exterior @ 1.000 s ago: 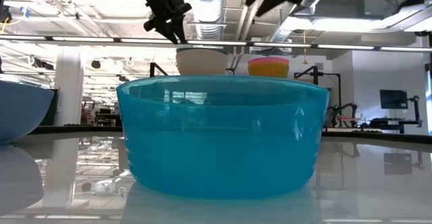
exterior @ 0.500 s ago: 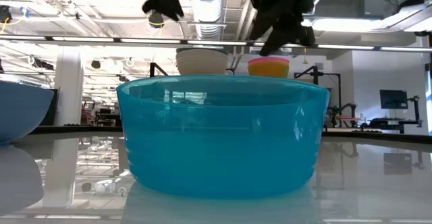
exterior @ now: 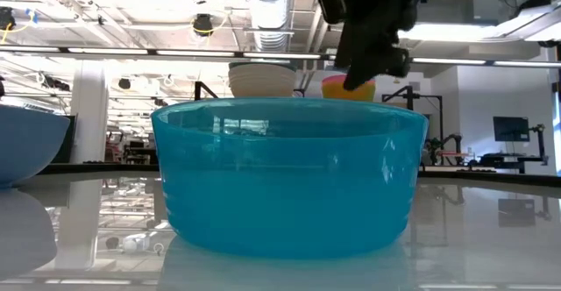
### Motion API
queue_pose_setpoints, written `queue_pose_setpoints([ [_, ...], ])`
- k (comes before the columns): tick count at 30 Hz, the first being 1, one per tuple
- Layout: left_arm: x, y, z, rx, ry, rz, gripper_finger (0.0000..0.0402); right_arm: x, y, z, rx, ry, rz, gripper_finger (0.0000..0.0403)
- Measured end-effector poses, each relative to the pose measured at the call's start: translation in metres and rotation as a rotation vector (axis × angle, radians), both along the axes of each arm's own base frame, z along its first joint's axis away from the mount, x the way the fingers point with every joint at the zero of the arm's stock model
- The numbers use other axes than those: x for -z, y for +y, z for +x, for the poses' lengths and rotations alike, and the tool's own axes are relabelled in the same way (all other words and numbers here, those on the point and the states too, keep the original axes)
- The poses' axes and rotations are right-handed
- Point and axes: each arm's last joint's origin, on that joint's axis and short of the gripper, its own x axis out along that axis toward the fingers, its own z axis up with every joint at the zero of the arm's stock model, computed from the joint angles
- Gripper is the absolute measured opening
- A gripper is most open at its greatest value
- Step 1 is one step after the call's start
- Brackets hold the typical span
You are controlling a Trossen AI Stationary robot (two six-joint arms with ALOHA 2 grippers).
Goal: Place and stack bowls onto a shelf
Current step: Stack the small blue bowl on top of the small red bowl on the shelf
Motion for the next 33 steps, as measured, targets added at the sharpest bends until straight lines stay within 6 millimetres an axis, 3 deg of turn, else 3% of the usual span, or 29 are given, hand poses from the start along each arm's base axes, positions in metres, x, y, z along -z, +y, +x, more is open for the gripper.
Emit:
queue_pose_setpoints([
  [6,0.031,-0.060,-0.003,0.022,-0.057,-0.119,0.0128,0.031,0.017,0.018,-0.069,0.026,0.042,0.0202],
  [12,0.047,-0.102,0.005,0.042,-0.070,-0.173,0.0128,0.055,0.047,0.034,-0.159,-0.050,0.071,0.0202],
  [25,0.062,-0.120,0.021,0.014,-0.048,-0.229,0.0128,0.098,0.077,0.038,-0.216,-0.001,0.037,0.0192],
  [28,0.062,-0.120,0.022,0.009,-0.048,-0.217,0.0128,0.101,0.081,0.035,-0.208,0.025,0.035,0.0154],
  [33,0.063,-0.120,0.022,0.009,-0.044,-0.203,0.0128,0.097,0.084,0.031,-0.175,0.034,0.018,0.0037],
])
